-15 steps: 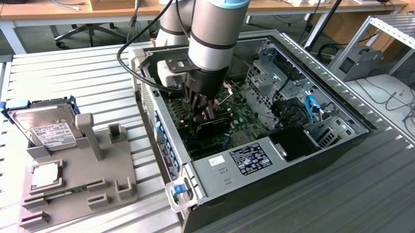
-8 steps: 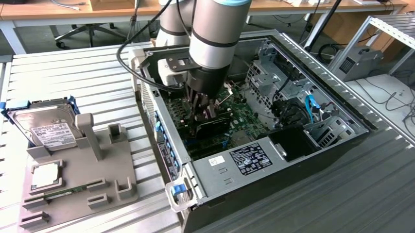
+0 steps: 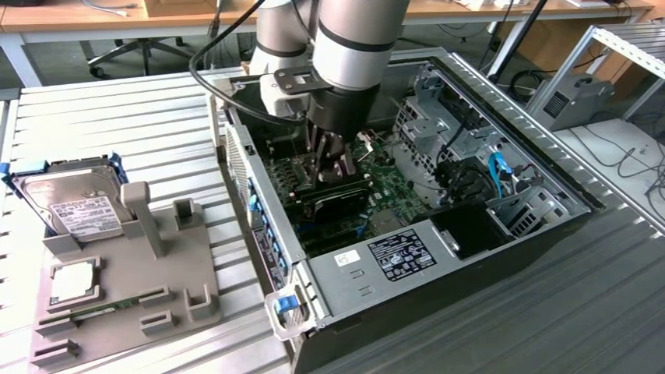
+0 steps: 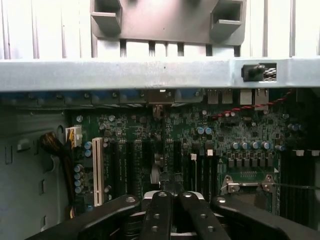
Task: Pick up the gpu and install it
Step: 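Press down on the gpu until it lock into place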
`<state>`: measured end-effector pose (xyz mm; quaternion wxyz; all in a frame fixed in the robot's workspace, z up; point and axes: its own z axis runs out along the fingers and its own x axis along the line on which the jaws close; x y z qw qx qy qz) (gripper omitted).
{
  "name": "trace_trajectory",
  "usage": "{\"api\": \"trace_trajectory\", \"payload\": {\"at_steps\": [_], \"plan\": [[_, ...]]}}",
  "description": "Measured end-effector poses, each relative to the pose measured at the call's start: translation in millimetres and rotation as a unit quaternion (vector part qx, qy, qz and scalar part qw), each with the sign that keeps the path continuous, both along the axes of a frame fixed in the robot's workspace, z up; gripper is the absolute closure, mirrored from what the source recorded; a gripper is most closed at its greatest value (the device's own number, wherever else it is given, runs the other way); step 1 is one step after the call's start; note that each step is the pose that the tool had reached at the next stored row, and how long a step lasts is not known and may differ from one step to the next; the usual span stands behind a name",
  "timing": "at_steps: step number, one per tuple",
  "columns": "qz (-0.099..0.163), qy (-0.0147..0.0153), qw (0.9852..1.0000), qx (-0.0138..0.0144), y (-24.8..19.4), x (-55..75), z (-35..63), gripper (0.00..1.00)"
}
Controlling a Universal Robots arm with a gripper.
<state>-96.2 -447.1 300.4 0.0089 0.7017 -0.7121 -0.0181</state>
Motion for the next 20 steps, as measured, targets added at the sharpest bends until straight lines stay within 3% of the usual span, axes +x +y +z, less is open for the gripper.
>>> {"api": "trace_trajectory", "payload": {"at_steps": [9,16,20], "plan": [[0.0,0.002,1.0,0.008,0.0,28.0,2.5,0.89],[0.0,0.0023,0.9998,0.0191,0.0,41.8,5.5,0.89],[0.0,0.0022,0.9998,0.0197,0.0,43.0,6.2,0.89]]}}
